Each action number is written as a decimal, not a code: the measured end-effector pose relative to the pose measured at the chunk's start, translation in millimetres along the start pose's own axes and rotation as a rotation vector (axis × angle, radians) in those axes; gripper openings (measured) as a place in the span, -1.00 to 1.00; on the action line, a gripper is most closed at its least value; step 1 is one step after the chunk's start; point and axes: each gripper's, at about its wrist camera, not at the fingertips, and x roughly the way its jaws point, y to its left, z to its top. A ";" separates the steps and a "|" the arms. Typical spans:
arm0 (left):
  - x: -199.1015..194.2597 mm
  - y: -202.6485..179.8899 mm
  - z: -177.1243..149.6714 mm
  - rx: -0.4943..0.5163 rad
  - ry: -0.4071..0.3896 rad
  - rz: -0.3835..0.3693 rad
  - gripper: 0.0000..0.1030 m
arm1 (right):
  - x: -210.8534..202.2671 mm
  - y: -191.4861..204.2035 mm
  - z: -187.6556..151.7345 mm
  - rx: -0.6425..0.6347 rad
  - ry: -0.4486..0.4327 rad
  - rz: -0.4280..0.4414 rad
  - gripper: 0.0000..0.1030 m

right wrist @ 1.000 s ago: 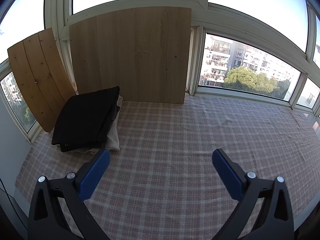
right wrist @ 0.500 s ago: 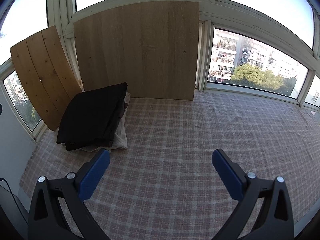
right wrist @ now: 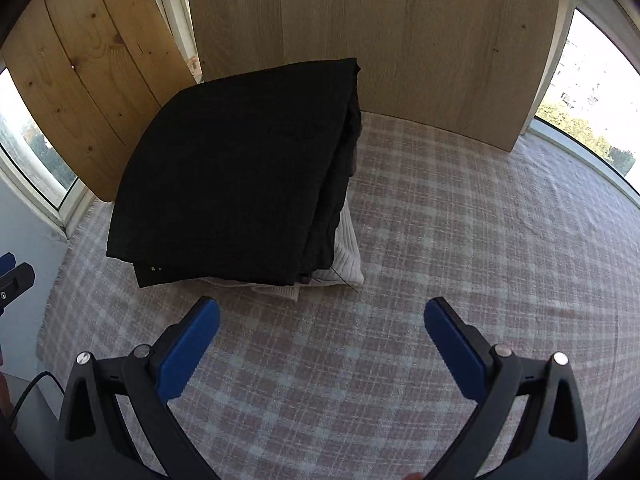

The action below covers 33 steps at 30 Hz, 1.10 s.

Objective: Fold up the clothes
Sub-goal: 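Move both tools toward the black garment on top of the stack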

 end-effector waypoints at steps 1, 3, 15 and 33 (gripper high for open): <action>7.5 -2.4 1.9 0.003 0.001 -0.019 0.99 | 5.9 0.0 4.1 0.016 0.001 0.043 1.00; 22.0 -6.2 6.6 0.011 -0.007 -0.053 0.99 | 12.9 -0.5 11.9 0.034 -0.013 0.043 1.00; 69.9 -30.6 52.7 0.070 0.032 -0.198 0.99 | 24.7 -3.0 35.8 0.059 -0.003 -0.108 1.00; 75.8 -3.6 56.1 0.092 0.033 -0.114 0.98 | 9.1 -23.4 -5.8 0.167 -0.048 -0.131 1.00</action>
